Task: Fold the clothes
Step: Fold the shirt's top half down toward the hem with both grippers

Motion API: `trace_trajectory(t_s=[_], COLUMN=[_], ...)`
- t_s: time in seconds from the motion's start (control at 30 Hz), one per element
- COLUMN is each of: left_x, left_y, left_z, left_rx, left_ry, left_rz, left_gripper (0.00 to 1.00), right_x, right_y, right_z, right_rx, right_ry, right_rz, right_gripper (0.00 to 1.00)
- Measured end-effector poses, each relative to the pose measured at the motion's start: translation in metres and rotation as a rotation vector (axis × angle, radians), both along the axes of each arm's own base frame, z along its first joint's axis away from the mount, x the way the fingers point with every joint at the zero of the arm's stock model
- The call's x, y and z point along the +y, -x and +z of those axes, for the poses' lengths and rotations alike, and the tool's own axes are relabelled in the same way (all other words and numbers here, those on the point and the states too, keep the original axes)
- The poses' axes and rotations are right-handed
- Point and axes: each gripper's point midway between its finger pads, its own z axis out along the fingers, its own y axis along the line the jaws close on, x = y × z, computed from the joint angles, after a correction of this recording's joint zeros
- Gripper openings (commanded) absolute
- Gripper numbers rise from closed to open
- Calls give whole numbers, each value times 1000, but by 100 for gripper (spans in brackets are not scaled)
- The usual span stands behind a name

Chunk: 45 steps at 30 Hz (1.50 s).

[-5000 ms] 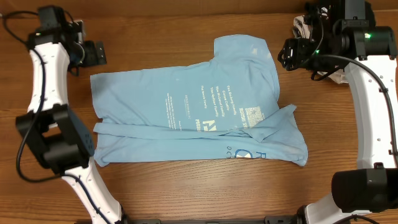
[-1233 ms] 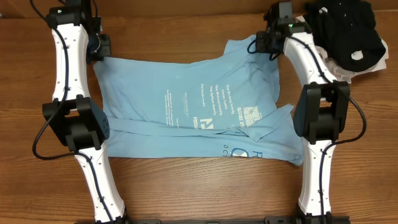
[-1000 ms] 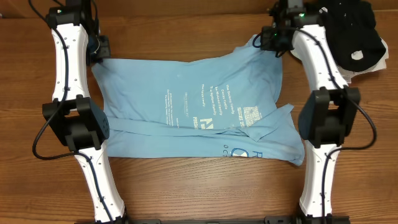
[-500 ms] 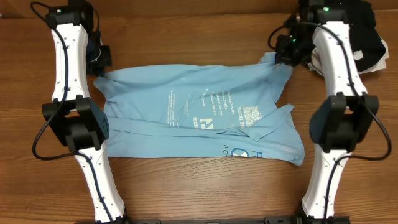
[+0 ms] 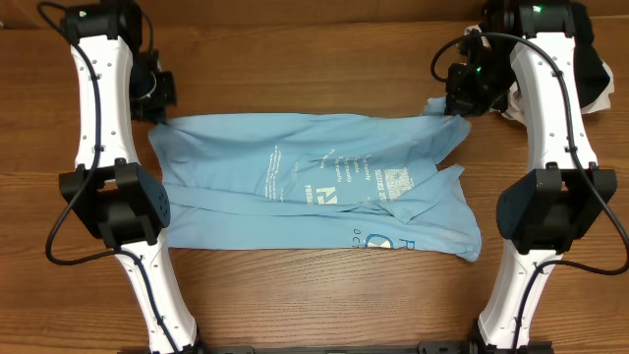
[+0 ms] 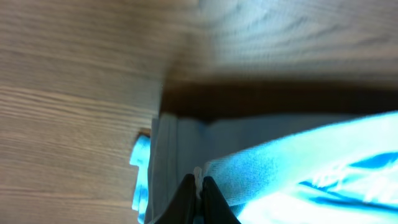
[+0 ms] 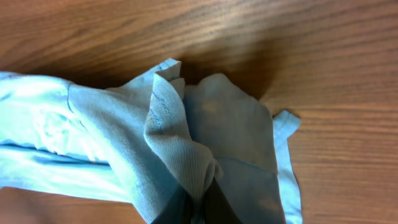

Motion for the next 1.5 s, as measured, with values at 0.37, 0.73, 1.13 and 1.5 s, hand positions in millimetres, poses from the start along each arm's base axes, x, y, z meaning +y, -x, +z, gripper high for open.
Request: trace_trajectory(t_s=[0.37,0.73,1.13,1.5], left_x=[-5,1,1,0], left_y=[49,66,101,143], left_z=[-13,53,-11,-41], left_rx=[148,-17,185,360], left_ry=[13,-59,-50,-49], left_rz=[-27,-25,-25,-39], left_gripper=[4,4,4,4], right_x=[-4,-10,-9,-36], right_y=[-3,28,96,122], right_z=[5,2,-46,-65], right_rx=[-25,-122,-23,81], right_ry=[23,57,60,85], right_rz=[-16,-45,-57,-151], right_gripper=[4,4,4,9])
